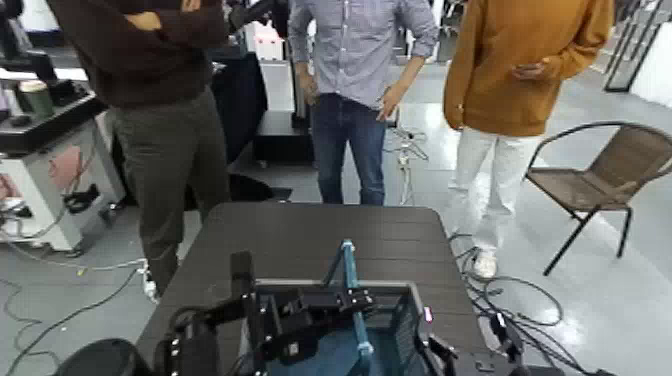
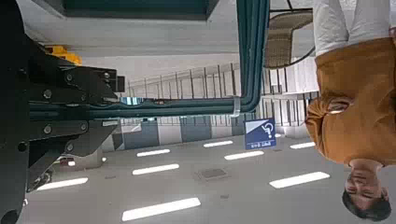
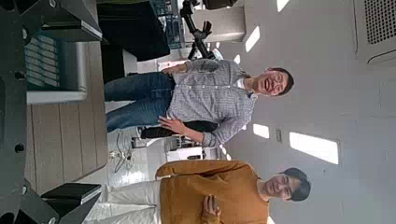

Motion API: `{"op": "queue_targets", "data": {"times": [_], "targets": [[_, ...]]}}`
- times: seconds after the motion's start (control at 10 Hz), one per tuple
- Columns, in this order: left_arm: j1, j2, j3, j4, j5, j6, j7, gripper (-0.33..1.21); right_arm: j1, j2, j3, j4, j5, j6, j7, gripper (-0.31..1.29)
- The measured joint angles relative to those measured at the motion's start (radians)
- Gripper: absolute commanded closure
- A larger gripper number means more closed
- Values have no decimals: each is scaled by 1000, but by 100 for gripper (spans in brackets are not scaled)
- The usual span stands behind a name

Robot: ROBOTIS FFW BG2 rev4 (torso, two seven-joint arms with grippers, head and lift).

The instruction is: Grasp the handle of the crate.

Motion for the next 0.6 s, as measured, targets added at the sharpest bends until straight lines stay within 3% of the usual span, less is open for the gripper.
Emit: {"op": "queue_targets", "data": {"times": [0.2, 0.6], "targets": [[45, -16, 27, -16, 20, 10, 10, 119, -1, 4, -2, -2, 9, 16, 0, 16], [59, -16, 27, -24, 77, 22, 24, 119, -1, 7, -2, -3, 24, 24, -6, 16]]}}
